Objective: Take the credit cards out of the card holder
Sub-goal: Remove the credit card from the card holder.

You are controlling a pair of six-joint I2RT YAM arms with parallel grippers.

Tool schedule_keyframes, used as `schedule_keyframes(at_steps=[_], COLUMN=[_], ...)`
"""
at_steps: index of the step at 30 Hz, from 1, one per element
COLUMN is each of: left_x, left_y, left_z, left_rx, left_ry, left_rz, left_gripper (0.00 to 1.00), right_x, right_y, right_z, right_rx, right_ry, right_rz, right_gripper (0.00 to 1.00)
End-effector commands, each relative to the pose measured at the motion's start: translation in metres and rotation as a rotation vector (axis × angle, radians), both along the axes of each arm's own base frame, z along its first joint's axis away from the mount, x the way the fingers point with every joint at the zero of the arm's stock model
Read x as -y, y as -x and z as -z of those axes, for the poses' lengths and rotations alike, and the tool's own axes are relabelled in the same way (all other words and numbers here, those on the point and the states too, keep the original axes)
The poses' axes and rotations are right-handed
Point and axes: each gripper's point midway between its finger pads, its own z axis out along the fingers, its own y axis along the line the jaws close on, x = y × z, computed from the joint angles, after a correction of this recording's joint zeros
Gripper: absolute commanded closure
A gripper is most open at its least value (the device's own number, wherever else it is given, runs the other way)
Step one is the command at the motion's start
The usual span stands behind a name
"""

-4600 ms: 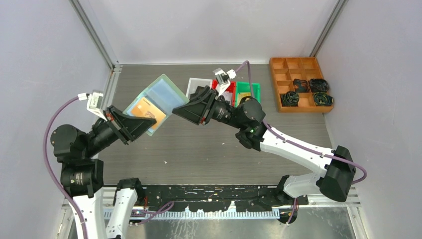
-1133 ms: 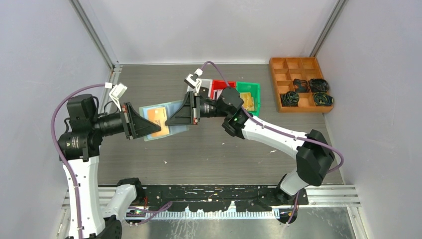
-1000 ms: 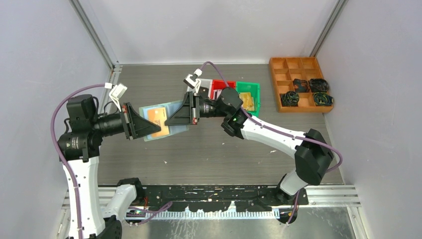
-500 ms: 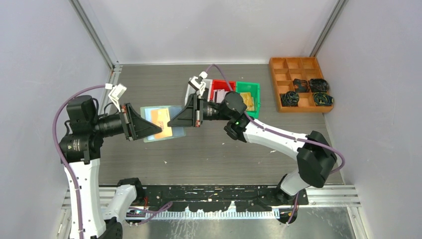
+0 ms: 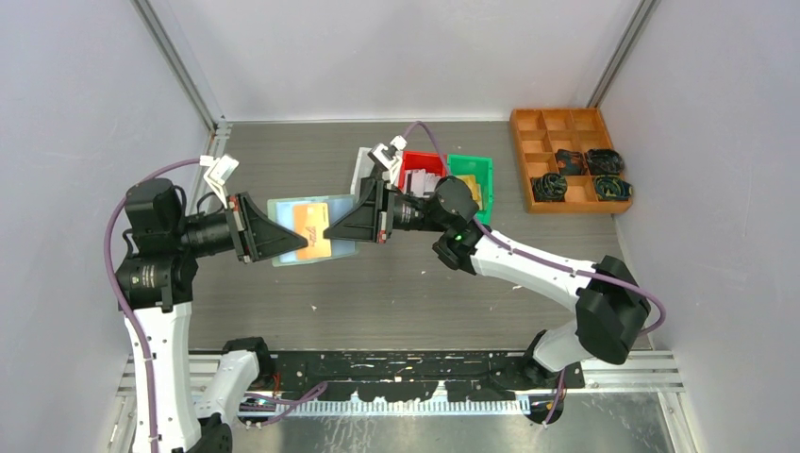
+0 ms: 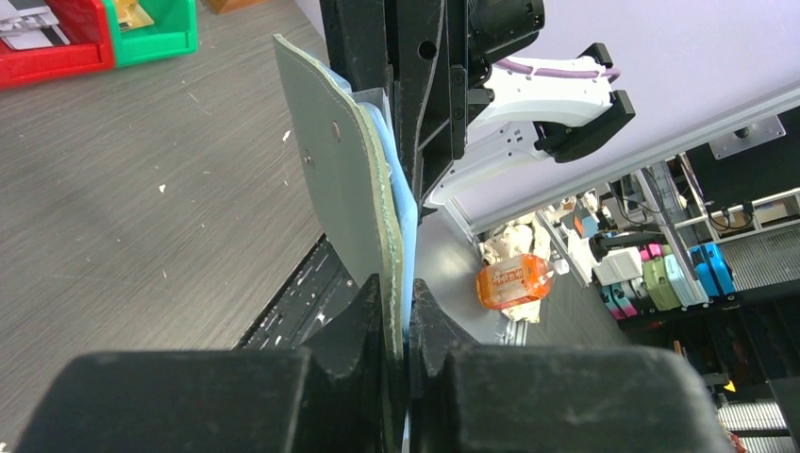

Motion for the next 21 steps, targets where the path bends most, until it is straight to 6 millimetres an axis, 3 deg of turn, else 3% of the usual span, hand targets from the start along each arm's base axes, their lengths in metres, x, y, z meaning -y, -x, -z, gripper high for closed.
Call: schedule_keyframes(at_steps=[1,21], left_x=[0.002,0.003], left_y=[0.009,0.013], left_z=[-0.018,-0.024], left_rx=[0.099,0.149], left_ry=[0.014,0.005], left_rz=[0.046,0.043], left_gripper=[0.96,0.95], right_x=[0.007,0.022], right_y=[0.004,0.010], right_z=[-0.006,-0.010], right_rx=[0.047,0.067], right_ry=[-0.015,-0.023], right_rz=[0.006,0.009], right_gripper=[0.99,0.99])
